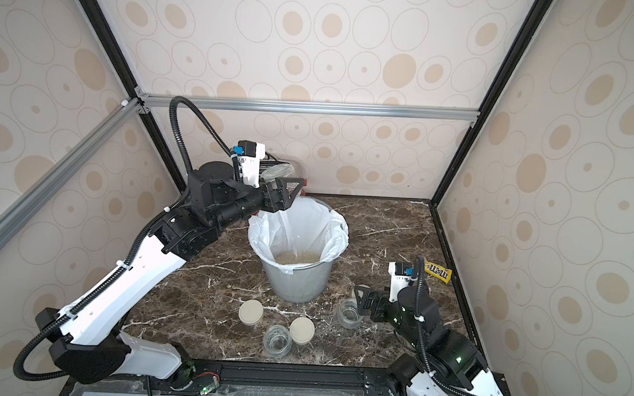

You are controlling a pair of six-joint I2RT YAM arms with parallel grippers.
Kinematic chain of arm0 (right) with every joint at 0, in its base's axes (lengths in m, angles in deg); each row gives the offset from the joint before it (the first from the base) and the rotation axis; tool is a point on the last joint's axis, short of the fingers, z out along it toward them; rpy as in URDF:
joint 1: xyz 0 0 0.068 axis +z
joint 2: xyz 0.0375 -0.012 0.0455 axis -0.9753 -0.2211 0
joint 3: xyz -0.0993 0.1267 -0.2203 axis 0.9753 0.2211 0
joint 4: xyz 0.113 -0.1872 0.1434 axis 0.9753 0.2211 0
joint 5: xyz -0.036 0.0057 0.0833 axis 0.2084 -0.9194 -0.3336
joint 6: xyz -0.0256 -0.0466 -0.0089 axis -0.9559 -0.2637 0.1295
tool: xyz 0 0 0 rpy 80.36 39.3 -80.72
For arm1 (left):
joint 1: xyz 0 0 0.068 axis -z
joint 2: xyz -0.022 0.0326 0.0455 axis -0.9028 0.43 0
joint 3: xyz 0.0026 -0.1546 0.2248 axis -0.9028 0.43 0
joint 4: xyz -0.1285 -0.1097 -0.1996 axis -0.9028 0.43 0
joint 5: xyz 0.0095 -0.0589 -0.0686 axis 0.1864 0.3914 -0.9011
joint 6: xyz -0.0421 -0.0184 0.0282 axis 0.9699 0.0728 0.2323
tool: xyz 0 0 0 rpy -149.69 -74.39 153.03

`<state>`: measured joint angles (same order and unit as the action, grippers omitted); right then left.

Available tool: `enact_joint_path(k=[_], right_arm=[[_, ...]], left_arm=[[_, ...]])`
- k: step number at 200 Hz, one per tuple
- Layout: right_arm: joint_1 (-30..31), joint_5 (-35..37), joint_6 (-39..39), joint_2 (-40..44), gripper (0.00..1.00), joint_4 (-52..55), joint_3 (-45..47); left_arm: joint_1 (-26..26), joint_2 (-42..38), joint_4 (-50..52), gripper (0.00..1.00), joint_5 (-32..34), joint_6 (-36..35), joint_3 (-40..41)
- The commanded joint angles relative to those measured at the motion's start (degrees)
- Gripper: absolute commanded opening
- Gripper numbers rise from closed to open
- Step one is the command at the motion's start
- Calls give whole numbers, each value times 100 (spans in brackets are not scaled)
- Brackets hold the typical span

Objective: Empty moldy rice from jars
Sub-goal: Pour the moldy rice from the jar into the trash bin.

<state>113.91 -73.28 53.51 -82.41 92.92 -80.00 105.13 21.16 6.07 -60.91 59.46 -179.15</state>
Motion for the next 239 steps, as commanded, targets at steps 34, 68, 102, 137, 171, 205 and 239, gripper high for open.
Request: enact_joint_path(k=[34,68,102,137,171,205,239], right_arm=[[36,21,82,37,100,-19,74],[37,50,89,-15,100,-29,75],[35,41,72,-157,100,-81,39],[36,20,30,-310,99,-110,-17],[38,22,-13,-408,99,-162,-7],[39,66,-89,-562,99,-215,-3],[37,75,-181,-749,99,-281,-57]], left_arm=[[229,-95,-322,46,353,-1499,56],[712,-50,-225,47,1294,-2787,336],[740,-7,-324,47,1366,-2931,601],[751,37,-353,47,1488,-3061,749],[767,79,-396,48,1691,-3344,875],[817,168,-474,47,2117,-3685,993],[790,102,-769,49,2151,-3070,1173]])
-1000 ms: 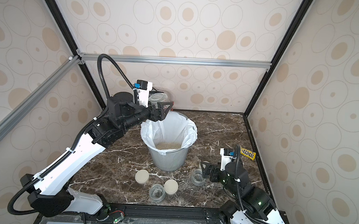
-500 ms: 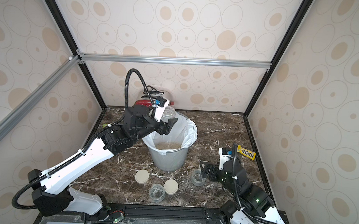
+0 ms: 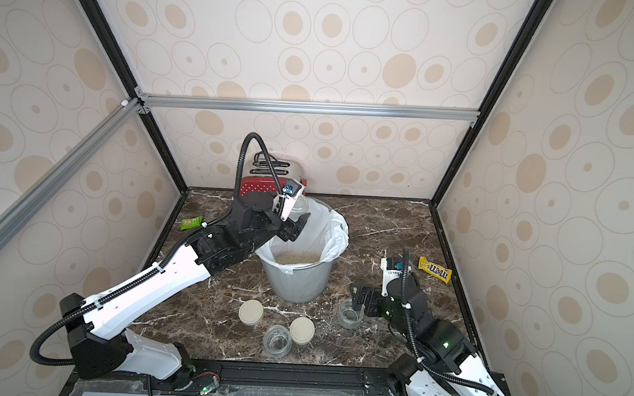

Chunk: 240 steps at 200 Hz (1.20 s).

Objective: Empty moldy rice from jars
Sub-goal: Pour the moldy rice from the jar into the trash bin.

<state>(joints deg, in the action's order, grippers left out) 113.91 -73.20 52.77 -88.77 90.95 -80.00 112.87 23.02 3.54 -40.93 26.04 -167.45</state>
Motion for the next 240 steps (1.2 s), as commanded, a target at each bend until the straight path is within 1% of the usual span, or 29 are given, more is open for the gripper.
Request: enact_joint_path(k=[1,31,47,54,61,73,78,84,90,95,99,111,116,120,126,132,147,155,162,166,180,188,194,202,215,221,226,232,240], right_arm=[[39,67,-108,-119,99,-87,-57],[39,37,-171,-267,99,-155,-88],[35,-9,-186,-323,99,-181,-81],[34,-35,-182,-341,99,-198,-69],[37,-55,-171,-345,99,-224,-57],[40,-94,-168,-351,99,-267,-24],[37,-91,-168,-354,99,-281,-9],[34,-100,-164,-362,99,-291,-13],[37,-99,-170,-374,99,-295,-8],[33,-100,-179,-374,99,-299,-21],[38,-99,-172,-385,99,-299,-22],[40,-90,-175,-389,99,-306,-31],[33,-95,-171,-389,99,-313,-25],[35,-97,-172,-398,99,-329,-23],[36,-111,-170,-407,99,-347,-18],[39,-130,-177,-411,99,-358,-18],[39,-144,-207,-449,99,-353,-54],[34,-141,-214,-476,99,-330,-74],[34,-131,-224,-494,99,-333,-77],[34,-126,-224,-503,99,-343,-82],[34,-155,-226,-542,99,-398,-67],[40,-184,-218,-556,99,-436,-58],[35,-210,-213,-564,99,-467,-57],[34,-242,-207,-568,99,-475,-56],[33,-262,-214,-585,99,-466,-66],[34,-258,-221,-583,99,-451,-68],[32,-242,-224,-583,99,-439,-75],[34,-230,-239,-572,99,-430,-83],[34,-216,-237,-558,99,-419,-80]], left_arm=[[13,-86,-523,49,131,306,6],[-171,-226,-726,50,-954,1423,32],[-260,-319,-887,50,-1353,1774,69],[-259,-342,-865,49,-1317,1729,44],[-212,-315,-685,46,-1116,1483,-78],[51,-151,-140,45,-273,806,-415],[105,-81,56,46,-63,609,-523],[115,-30,218,47,43,599,-604],[84,-39,273,48,83,807,-598],[14,-100,187,48,-14,1037,-496],[-98,-175,48,48,-269,1265,-377],[-584,-434,-720,48,-1281,2238,155],[-715,-521,-1040,47,-1478,2530,370],[-770,-557,-1193,46,-1487,2597,463],[-748,-572,-1211,44,-1381,2408,455],[-628,-523,-956,44,-1140,2052,290],[-1,-275,-134,44,164,741,-245],[159,-191,49,47,486,453,-396],[115,-203,114,49,389,728,-412],[17,-246,49,50,177,996,-363],[-588,-493,-724,50,-1142,2222,134],[-801,-574,-1225,49,-1503,2688,423],[-805,-584,-1324,47,-1466,2618,460],[-655,-484,-1013,45,-1224,2148,247],[-137,-200,-175,46,-99,1050,-321],[3,-107,21,49,173,799,-475],[8,-80,129,51,148,935,-531],[-143,-130,64,52,-96,1374,-469],[-567,-289,-415,52,-1051,2275,-148]])
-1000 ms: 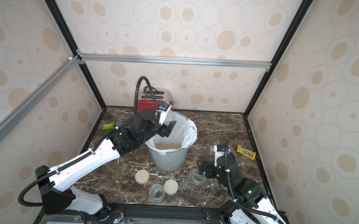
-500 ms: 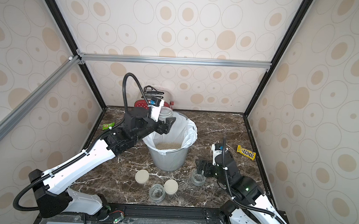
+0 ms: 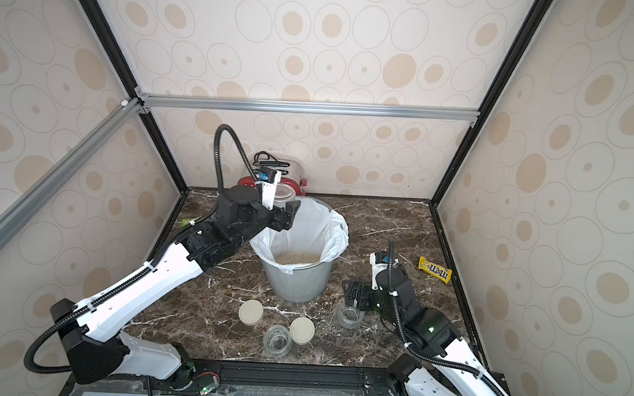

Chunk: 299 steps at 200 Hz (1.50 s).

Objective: Empty moldy rice from jars
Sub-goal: Pour the moldy rice from the jar into the trash bin, then place the jar at the center of the board.

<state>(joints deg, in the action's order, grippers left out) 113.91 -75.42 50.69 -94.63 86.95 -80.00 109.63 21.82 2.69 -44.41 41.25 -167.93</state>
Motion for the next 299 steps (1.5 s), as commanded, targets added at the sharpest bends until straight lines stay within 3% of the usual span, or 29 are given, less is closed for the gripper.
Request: enact_joint_path(k=[1,7,14,47,75,134,144,163,194,226,272,299], right_arm=[[33,8,-27,29,99,-21,-77],[40,16,-25,37,99,-31,-76],[40,25,-28,48,99,-39,-71],[36,-13,-50,28,99,-26,-140],[33,34,-77,12,99,9,-171],[35,-75,-117,-130,99,-1,-242],[35,-53,-108,-113,99,-83,-182],[39,-179,-108,-130,99,-209,-189],[37,-146,-130,-82,99,184,-431],[36,-324,-371,353,99,-419,-348],[38,-1725,-1102,69,100,-2250,-723],[37,-2290,-1305,-686,89,-3016,-1321]], left_arm=[[-303,-187,-418,52,-845,863,-27],[-590,-304,-1127,51,-1483,1575,337],[-701,-368,-1583,48,-1643,1878,570],[2,-85,-104,47,-185,21,-384],[-6,-429,-770,47,-126,114,178],[55,-426,-583,46,97,-9,235],[-91,-220,-438,46,317,276,80],[-723,271,30,45,-721,1354,-518],[-142,-233,-734,46,-327,1000,-95],[-125,-779,-910,47,-474,1797,149],[-204,-1322,-2349,50,-539,4025,944],[-256,-1433,-3146,50,-520,5304,1392]])
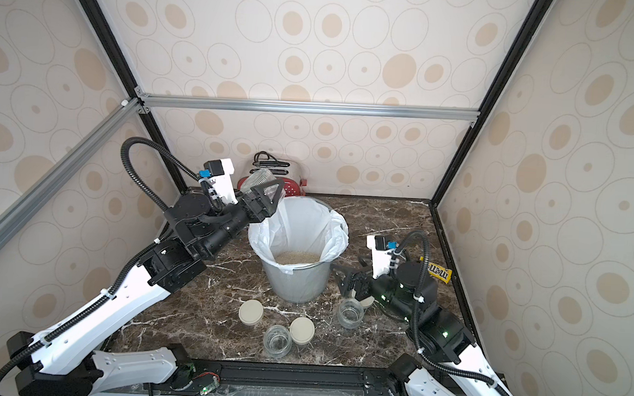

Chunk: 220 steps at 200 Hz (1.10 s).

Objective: Empty moldy rice from jars
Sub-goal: Place the jar at the center of the board.

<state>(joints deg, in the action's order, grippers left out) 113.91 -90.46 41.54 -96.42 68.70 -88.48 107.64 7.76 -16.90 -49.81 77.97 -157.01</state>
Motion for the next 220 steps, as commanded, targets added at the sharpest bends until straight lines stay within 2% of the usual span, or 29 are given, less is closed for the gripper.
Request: enact_joint_path(k=[1,42,86,131,169,220], right_arm=[[34,-806,-386,-545,89,-1219,-496],[56,-1823,-175,-1831,65,-2558,-1243],[107,-1783,276,-2531,54,-3379,-1512],[106,-2002,687,-2910,47,-4119,-1606],[108,-1315,89,-2833,45,-3331,-1847],[107,-899,-585,-2823,47,-2660,-2052]], left_arm=[[-62,-24,-1217,50,20,1681,312],[-154,-16,-2102,51,-122,2930,667],[-265,126,-2738,51,-484,3583,928],[-268,437,-3268,51,-773,4065,994],[-267,594,-3435,51,-1102,4278,914],[-268,499,-3367,52,-1107,4335,984]])
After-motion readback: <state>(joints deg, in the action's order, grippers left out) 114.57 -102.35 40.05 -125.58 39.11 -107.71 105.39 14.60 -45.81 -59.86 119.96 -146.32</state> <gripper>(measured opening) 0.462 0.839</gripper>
